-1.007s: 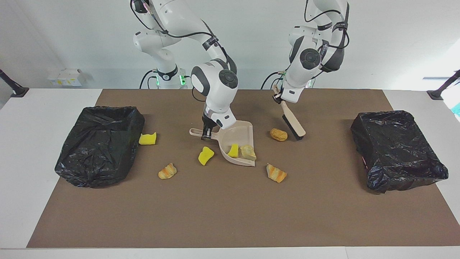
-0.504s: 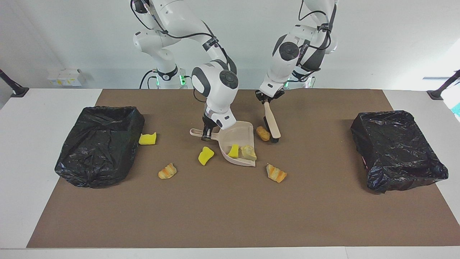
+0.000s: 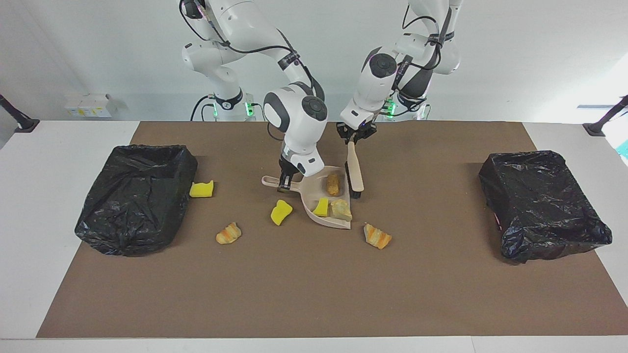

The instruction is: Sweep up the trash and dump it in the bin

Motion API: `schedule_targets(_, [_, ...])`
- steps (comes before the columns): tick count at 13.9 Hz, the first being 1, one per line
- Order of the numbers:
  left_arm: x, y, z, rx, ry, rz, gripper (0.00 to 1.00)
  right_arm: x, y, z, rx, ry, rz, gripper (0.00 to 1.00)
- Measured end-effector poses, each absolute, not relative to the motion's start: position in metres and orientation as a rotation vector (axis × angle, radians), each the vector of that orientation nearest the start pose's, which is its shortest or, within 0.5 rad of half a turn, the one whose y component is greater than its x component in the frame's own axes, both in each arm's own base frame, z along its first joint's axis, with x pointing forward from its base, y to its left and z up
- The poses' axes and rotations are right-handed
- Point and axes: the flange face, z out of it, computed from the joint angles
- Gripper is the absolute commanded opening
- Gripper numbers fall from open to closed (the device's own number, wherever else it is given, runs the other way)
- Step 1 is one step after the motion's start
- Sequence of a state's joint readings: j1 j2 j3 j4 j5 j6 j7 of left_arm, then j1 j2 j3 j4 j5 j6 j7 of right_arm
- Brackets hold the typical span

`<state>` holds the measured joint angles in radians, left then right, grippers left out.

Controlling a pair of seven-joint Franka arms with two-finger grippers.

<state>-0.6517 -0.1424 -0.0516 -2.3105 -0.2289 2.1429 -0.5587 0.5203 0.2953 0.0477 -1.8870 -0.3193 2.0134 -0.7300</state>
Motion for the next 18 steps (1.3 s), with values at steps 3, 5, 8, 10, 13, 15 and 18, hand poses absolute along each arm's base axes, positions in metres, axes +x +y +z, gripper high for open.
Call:
schedule_targets(3, [0.379,-0.314,0.412,-3.274,0.029,0.174,0.0,0.519,0.308,0.34,-2.516,-2.248,0.317,0.0])
schedule_targets(5, [0.401,-0.29,0.412,-3.239,0.131,0.112,0.0,0.519,0.308,0.34,-2.516,-2.248,0.317,0.0])
schedule_targets(8, [0.463,-0.225,0.415,-3.181,0.413,0.022,0.0,0.519,0.308,0.34,-2.516,-2.248,0.318,0.0])
schedule_targets(10, [0.506,-0.188,0.421,-3.122,0.6,-0.035,0.0,0.519,0.308,0.34,-2.516,-2.248,0.318,0.0])
schedule_targets(13, [0.542,-0.169,0.413,-2.965,0.856,-0.046,0.0,0.519,0.308,0.34,-2.517,-2.248,0.318,0.0])
schedule_targets(15, [0.567,-0.168,0.404,-2.88,0.962,-0.04,0.0,0.519,0.308,0.34,-2.517,-2.247,0.318,0.0])
schedule_targets(18, [0.587,-0.174,0.375,-2.813,1.023,0.009,0.0,0.519,0.308,0.34,-2.517,-2.247,0.318,0.0])
